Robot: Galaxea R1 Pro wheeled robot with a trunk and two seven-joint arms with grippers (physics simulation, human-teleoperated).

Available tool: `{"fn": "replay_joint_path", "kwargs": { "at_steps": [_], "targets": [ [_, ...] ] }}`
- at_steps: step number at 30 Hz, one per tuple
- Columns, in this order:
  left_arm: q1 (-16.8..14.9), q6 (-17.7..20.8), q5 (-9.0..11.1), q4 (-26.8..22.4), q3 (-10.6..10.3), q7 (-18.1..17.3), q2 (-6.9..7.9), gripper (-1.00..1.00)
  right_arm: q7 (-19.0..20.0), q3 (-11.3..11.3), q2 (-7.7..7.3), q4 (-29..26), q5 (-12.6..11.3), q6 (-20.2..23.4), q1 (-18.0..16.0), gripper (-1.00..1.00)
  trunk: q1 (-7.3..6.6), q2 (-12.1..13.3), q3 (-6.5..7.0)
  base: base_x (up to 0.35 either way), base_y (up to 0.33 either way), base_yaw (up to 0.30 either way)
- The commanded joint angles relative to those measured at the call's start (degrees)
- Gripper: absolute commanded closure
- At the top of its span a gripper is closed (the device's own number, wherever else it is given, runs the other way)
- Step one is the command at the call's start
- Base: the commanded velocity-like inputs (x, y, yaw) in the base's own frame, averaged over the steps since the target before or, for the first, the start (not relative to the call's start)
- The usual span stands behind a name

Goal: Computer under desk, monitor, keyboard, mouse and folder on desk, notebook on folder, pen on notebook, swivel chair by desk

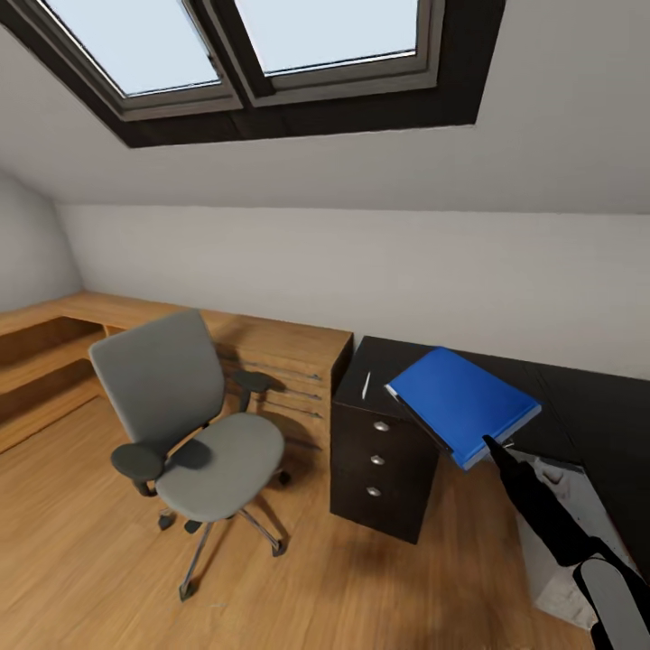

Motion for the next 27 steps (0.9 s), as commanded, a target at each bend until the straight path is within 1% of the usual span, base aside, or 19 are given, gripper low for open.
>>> {"fn": "replay_joint_path", "kwargs": {
  "at_steps": [1,2,3,5,8,20,23,25,27],
  "targets": [
    [0.0,-5.4,-0.9,4.4,-0.3,-2.6,0.05,-1.00,0.0,-0.1,0.08,0.1,-0.5,0.5,-0.1,1.00,-0.23,0.4,0.14,0.000,0.000,-0.268],
    [0.0,-6.8,-1.8,5.4,-0.3,-3.5,0.05,-1.00,0.0,-0.1,0.11,0.1,-0.5,0.5,-0.1,1.00,-0.45,0.8,0.32,0.000,0.000,-0.268],
    [0.0,-7.3,-2.3,5.8,-0.3,-3.8,0.05,-1.00,0.0,-0.1,0.14,0.1,-0.5,0.5,-0.1,1.00,-0.67,1.2,0.50,0.000,0.000,-0.268],
    [0.0,-8.6,-4.0,6.8,-0.3,-4.6,0.05,-1.00,-0.1,-0.1,0.20,0.1,-0.5,0.5,0.0,1.00,-1.11,2.0,0.85,0.000,0.000,-0.268],
    [0.0,-9.3,-4.8,7.3,-0.3,-4.9,0.06,-1.00,-0.1,-0.1,0.23,0.1,-0.5,0.5,-0.1,1.00,-1.76,3.2,1.39,0.000,0.000,-0.268],
    [0.0,-9.8,-5.3,9.4,-0.1,-5.1,0.06,-1.00,-0.1,-0.1,0.25,0.7,-0.5,0.4,-0.1,1.00,-4.40,8.0,3.55,0.000,0.000,-0.268],
    [0.0,-11.3,-5.3,9.5,-0.1,-5.2,0.06,-1.00,0.0,-0.1,0.25,1.2,-0.5,0.4,0.0,1.00,-4.40,8.0,3.55,0.000,0.000,-0.267],
    [0.0,-13.8,-5.3,9.6,-0.1,-5.2,0.04,-1.00,0.0,-0.2,0.18,1.2,-0.5,0.5,-0.1,1.00,-4.40,8.0,3.55,0.000,0.000,-0.267],
    [0.0,-14.2,-5.3,10.2,-0.1,-5.2,0.02,-1.00,0.0,-0.2,0.19,1.2,-0.5,0.4,0.0,1.00,-4.40,8.0,3.55,0.000,0.000,-0.267]
  ]
}}
